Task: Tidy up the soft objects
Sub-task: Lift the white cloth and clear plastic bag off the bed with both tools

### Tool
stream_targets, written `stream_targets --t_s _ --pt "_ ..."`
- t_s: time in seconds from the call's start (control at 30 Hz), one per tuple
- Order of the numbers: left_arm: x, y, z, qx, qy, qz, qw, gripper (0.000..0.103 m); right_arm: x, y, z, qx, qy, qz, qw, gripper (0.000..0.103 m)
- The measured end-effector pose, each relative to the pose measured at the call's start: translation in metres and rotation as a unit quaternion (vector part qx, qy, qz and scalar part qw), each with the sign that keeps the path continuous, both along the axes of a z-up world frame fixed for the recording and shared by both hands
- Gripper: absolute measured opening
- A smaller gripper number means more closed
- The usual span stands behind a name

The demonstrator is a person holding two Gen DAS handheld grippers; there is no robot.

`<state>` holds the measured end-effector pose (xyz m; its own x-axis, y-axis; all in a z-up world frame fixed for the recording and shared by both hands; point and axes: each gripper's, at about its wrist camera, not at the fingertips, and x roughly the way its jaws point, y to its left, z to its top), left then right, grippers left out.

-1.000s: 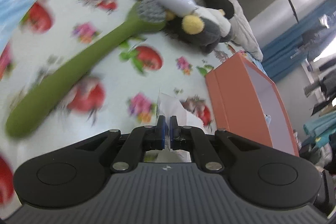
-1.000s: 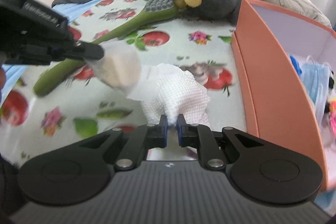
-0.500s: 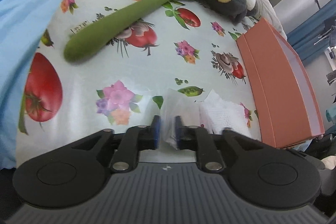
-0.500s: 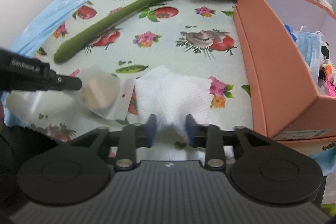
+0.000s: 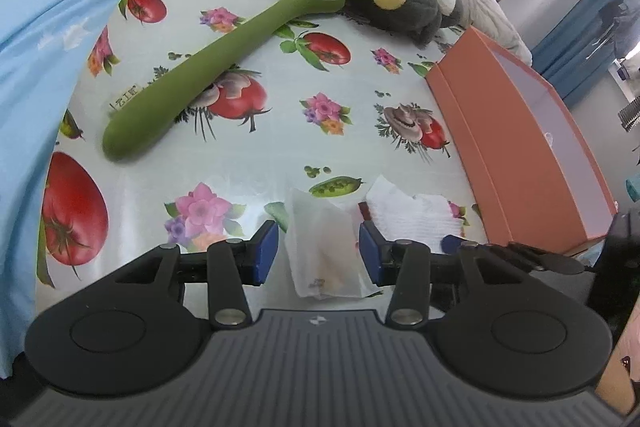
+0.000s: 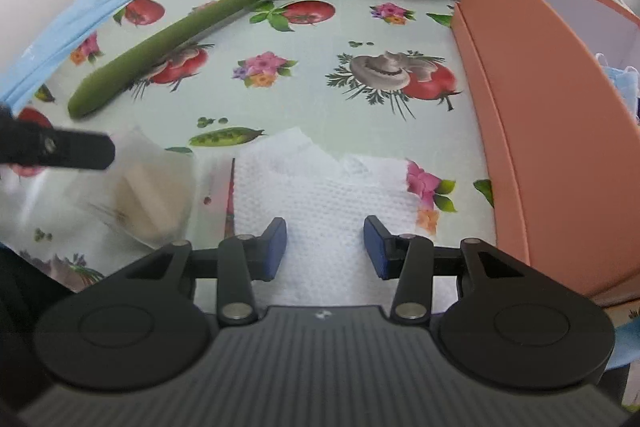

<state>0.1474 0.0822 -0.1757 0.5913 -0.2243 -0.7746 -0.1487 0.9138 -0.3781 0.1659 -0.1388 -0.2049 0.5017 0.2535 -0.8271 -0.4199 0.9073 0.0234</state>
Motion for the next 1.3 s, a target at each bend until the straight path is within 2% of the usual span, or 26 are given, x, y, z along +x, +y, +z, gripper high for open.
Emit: stream_targets --t_s 0.07,0.2,0.23,0.3,0.33,0.37,0.53,0.73,1.03,1.1,1.23,1.3 --pt "0.001 -0.002 0.002 0.008 0.000 -0.004 1.0000 0.054 -0.001 0.002 -0.001 -0.003 -0.005 0.008 1.000 0.048" --pt "-0.001 -0.009 0.008 0.032 -0.009 -0.010 0.9994 0.061 -0.003 0.002 -0.002 -0.002 -0.009 0.011 1.000 0.045" --pt "-0.001 -0.011 0.010 0.039 -0.010 -0.011 0.9991 0.062 -0.004 0.001 -0.002 0.000 -0.009 0.012 1.000 0.040" --pt "0.000 -0.018 0.014 0.054 -0.015 -0.019 0.9982 0.065 -0.005 0.000 -0.002 0.003 -0.010 0.010 1.000 0.024" --pt "0.000 -0.022 0.015 0.057 -0.019 -0.024 0.9979 0.069 -0.005 -0.001 -0.001 0.001 -0.012 0.006 1.000 0.017" --pt "0.003 -0.025 0.012 0.059 -0.017 -0.029 0.9977 0.071 -0.005 -0.002 -0.001 0.001 -0.013 0.004 1.000 0.016" --pt "0.014 -0.047 -0.007 0.121 0.001 -0.040 0.9918 0.071 -0.006 -0.014 0.003 0.010 -0.012 -0.012 1.000 0.014" --pt "0.025 -0.059 -0.035 0.155 0.034 -0.046 0.9863 0.071 -0.009 -0.023 0.001 0.013 -0.010 -0.017 1.000 0.014" --pt "0.032 -0.063 -0.045 0.179 0.028 -0.040 0.9827 0.071 -0.009 -0.023 -0.003 0.015 -0.014 -0.015 1.000 0.013" --pt "0.034 -0.065 -0.045 0.179 0.024 -0.044 0.9826 0.069 -0.010 -0.023 -0.003 0.015 -0.015 -0.014 1.000 0.013" --pt "0.034 -0.070 -0.042 0.177 0.016 -0.057 0.9825 0.045 -0.011 -0.024 -0.003 0.016 -0.019 -0.014 1.000 0.013" --pt "0.035 -0.070 -0.041 0.162 0.016 -0.056 0.9851 0.039 -0.012 -0.025 -0.001 0.019 -0.022 -0.015 0.999 0.014"
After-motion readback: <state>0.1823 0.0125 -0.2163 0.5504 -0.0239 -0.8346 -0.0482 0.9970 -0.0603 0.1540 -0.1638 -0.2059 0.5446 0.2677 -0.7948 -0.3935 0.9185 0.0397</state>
